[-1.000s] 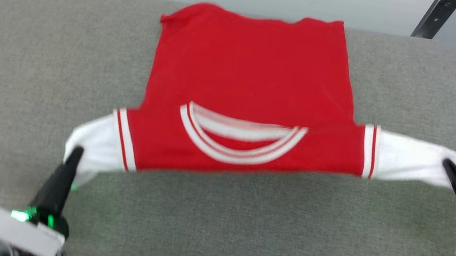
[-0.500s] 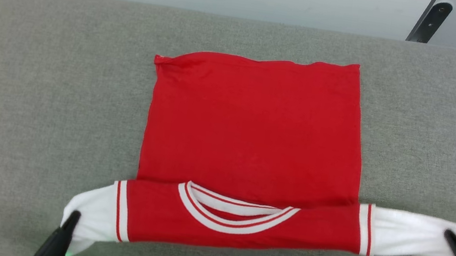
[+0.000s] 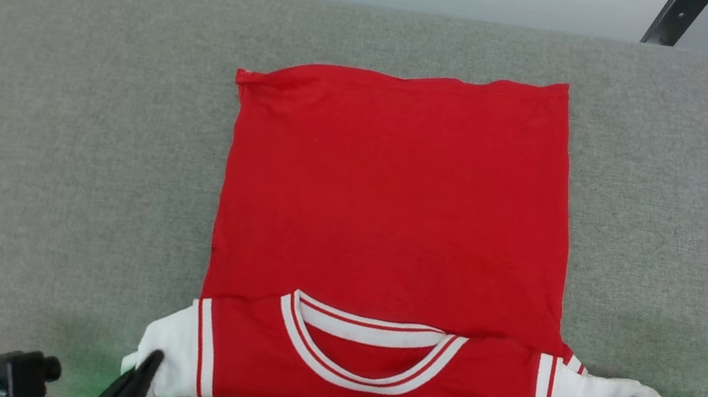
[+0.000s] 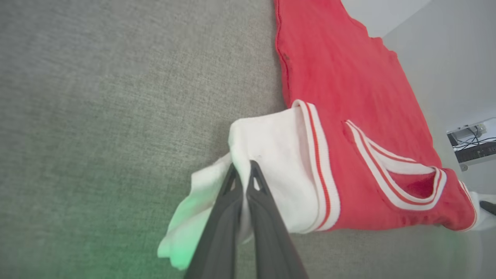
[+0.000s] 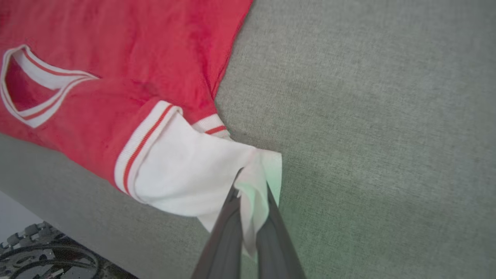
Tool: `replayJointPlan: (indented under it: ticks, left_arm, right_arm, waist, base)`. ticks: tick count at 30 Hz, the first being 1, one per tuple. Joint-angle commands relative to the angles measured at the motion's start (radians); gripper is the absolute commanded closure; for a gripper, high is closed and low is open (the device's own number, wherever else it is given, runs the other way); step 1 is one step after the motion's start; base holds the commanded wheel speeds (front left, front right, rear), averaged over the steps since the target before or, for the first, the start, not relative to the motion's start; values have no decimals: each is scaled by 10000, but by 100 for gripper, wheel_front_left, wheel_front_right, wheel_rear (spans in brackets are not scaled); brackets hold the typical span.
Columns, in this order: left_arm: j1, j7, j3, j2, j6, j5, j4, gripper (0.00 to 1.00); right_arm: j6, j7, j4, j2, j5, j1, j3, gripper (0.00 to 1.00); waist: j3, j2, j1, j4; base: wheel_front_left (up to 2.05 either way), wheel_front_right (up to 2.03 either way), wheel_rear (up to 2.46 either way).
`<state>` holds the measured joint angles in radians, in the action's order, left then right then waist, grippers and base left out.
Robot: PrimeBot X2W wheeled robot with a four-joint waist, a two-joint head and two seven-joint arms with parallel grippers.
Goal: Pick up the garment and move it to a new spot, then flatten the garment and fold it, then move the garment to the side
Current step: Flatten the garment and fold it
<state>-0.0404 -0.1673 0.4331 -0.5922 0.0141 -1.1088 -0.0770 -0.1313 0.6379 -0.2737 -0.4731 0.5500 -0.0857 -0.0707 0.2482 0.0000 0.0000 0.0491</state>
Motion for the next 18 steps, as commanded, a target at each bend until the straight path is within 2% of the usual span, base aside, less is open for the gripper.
replayJointPlan:
  ticks: [1, 7, 18]
  left_arm:
    - [163, 65, 105, 7, -104, 199, -159, 100]
    - [492, 376, 636, 2, -420, 853, -779, 100]
    - [836, 354, 808, 200, -336, 998, -1100, 100]
  right_arm:
    - [10, -89, 239, -33, -48, 161, -184, 100]
    - [10, -436, 1159, -144, -232, 484, -828, 100]
    - [11, -778, 2297, -64, -574, 938, -1617, 100]
  waist:
    - [65, 0, 0, 16]
    - [213, 0, 0, 58]
    - [491, 0, 0, 28]
  base:
    - [0, 0, 0]
    - [0, 0, 0]
    - [0, 0, 0]
